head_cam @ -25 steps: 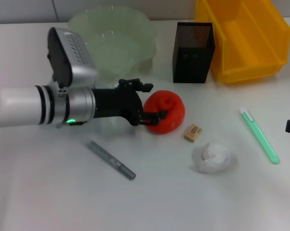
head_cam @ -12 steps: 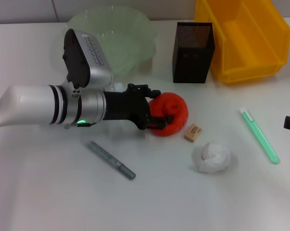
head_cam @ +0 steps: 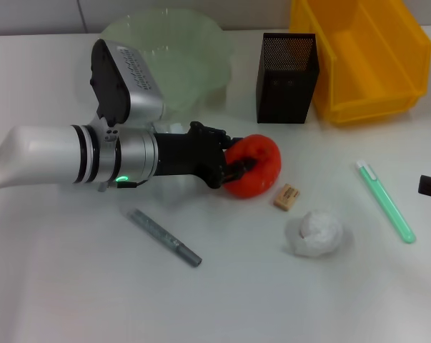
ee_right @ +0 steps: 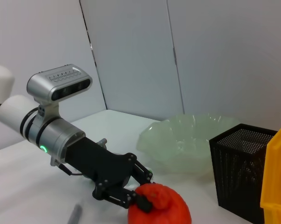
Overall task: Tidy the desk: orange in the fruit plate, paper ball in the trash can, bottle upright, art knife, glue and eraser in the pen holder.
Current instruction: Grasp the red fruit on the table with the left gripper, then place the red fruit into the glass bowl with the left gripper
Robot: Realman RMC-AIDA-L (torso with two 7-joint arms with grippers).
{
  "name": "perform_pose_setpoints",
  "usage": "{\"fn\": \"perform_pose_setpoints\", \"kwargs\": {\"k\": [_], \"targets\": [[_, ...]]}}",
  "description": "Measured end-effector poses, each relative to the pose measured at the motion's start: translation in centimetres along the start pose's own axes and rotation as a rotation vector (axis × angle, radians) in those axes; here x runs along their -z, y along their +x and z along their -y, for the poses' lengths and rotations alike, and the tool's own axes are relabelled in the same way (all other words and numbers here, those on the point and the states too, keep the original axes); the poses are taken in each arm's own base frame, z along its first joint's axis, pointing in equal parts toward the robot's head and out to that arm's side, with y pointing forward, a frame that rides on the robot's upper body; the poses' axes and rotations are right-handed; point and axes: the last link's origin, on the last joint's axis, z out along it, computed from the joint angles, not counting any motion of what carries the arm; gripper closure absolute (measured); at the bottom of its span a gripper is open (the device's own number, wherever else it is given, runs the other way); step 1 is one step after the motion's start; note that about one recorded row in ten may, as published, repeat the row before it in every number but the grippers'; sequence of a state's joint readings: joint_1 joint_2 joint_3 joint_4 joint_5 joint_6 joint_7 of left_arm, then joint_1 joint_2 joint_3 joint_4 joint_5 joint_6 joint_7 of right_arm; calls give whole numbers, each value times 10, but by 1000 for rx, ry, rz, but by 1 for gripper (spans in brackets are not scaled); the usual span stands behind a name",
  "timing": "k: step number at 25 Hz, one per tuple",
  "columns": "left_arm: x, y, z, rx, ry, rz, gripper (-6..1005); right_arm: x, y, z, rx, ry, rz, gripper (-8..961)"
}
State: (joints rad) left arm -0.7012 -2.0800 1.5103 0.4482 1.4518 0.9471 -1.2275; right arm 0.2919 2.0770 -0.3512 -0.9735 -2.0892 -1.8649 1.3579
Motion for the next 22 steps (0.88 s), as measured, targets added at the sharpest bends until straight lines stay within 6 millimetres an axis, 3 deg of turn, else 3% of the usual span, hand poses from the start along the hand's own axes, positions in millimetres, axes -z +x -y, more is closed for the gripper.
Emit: {"fn": "perform_pose_setpoints", "kwargs": {"k": [6,13,17,22], "targets": [[11,5,-8,21,-42,-64,657,0,-1,0,1,-3,0,180],[48,31,-13,38,-68,-187,798,0,-2,-1,5,-14,2,184],[73,51,13,69,52,-260,840,-4,-5,0,12,-24,6,186],[80,59,59,181,240,-297,877,-9,-9,3,24,-26,11,188]]}}
